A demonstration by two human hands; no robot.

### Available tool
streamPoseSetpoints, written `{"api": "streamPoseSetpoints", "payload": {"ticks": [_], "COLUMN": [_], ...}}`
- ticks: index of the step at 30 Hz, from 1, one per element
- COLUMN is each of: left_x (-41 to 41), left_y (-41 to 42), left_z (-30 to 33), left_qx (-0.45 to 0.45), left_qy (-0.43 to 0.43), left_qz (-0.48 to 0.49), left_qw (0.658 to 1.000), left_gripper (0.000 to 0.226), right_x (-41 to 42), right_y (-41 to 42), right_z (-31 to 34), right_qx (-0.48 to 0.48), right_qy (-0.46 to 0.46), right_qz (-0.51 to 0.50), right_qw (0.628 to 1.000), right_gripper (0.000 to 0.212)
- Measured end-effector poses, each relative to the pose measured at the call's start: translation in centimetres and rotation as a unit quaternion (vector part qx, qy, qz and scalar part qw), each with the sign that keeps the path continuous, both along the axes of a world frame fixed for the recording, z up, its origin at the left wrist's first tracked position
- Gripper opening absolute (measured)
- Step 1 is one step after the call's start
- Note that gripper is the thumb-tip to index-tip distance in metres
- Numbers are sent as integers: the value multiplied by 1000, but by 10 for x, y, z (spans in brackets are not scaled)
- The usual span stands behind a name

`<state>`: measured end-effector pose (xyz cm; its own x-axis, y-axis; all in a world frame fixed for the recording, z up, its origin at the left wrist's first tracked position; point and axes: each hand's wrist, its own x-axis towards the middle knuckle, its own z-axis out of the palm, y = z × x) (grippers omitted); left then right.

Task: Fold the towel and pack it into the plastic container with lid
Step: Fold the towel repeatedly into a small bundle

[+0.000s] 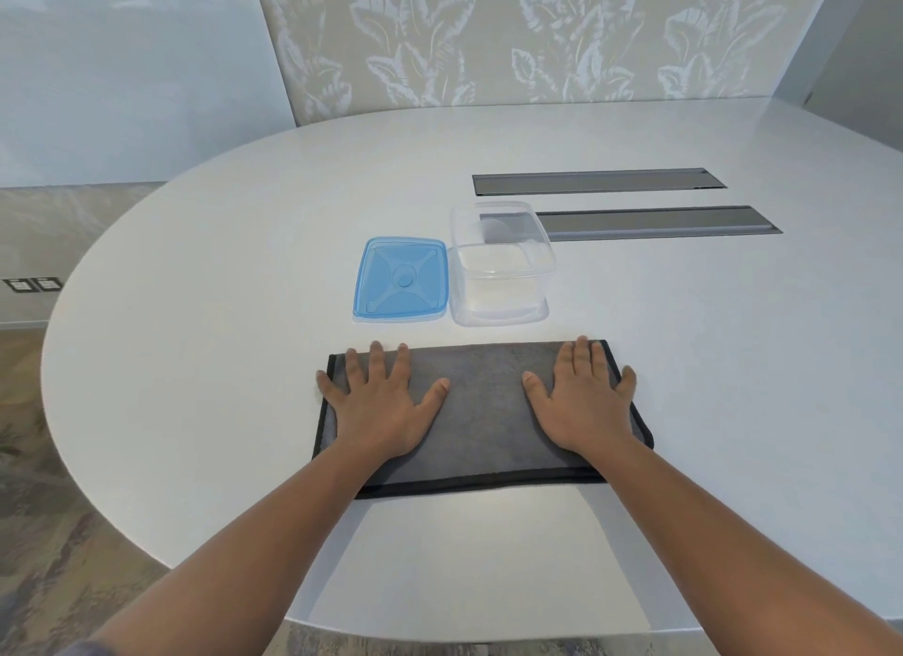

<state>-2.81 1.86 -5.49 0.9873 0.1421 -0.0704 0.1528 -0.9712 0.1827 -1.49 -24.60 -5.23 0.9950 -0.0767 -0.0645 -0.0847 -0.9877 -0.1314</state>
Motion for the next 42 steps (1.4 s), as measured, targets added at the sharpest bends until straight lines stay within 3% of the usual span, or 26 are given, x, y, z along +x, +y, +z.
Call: {"api": "streamPoseSetpoints", "payload": {"ticks": [2,6,9,14,25,32,35,39,42], "left_x": [-1,0,1,6,28,31,24,17,16], "left_y": [-1,-2,3,12,54,57,60,64,69], "left_z": [1,1,1,4,9,11,10,9,13], "left_qx": [15,12,28,32,40,30,15,-22,-103], "left_qy": [-20,-33,-9,9,12,-27,-76,-135,-105], "left_qz": [-42,-259,-300,-286,-239,-218,-171,-53,66], "left_qw": [999,965,953,958,970,975,982,989,987], "left_gripper": [93,82,86,94,97,96,85,68,60], "right_x": [-3,-11,-10,-5,2,5,2,-5,-12], "right_y": [5,20,21,19,40,41,39,53,83], "right_z": [1,0,-3,-2,-2,-3,-1,11,27], "right_qx": [-3,15,20,12,18,29,56,191,432], "right_qy": [-36,-51,-24,5,5,-12,-29,-101,-76], "right_qz": [56,197,187,107,112,111,117,133,130], "right_qw": [998,979,982,994,994,993,991,967,889], "right_gripper": [80,72,80,98,100,101,98,83,73]}}
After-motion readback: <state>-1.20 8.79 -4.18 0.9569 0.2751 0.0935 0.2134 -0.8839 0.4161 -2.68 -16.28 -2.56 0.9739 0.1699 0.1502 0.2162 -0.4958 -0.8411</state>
